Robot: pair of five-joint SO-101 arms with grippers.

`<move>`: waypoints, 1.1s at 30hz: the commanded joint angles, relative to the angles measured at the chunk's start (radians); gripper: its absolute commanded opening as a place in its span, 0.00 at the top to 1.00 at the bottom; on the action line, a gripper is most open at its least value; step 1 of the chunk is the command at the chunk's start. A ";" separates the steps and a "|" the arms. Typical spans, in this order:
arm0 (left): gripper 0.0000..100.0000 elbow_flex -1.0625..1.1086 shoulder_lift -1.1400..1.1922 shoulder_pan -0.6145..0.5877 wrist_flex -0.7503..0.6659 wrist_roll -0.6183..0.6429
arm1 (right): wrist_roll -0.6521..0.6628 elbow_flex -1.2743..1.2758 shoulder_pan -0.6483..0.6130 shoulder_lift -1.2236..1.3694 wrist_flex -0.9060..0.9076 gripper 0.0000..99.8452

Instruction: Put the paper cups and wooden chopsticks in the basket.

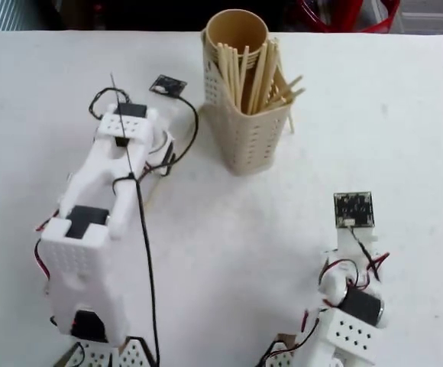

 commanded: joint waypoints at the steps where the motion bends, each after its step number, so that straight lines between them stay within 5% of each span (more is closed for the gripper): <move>1: 0.87 -0.025 -0.105 0.001 0.011 0.012 | 0.002 0.051 0.013 -0.120 0.015 0.98; 8: 0.87 0.068 -0.082 0.044 -0.061 -0.008 | 0.000 0.086 0.008 -0.295 0.213 0.98; 22: 0.98 -0.014 0.047 -0.015 0.060 0.000 | 0.006 0.086 0.012 -0.277 0.222 0.98; 33: 0.98 -0.034 -0.496 0.008 0.147 0.066 | 0.006 0.086 0.012 -0.277 0.220 0.98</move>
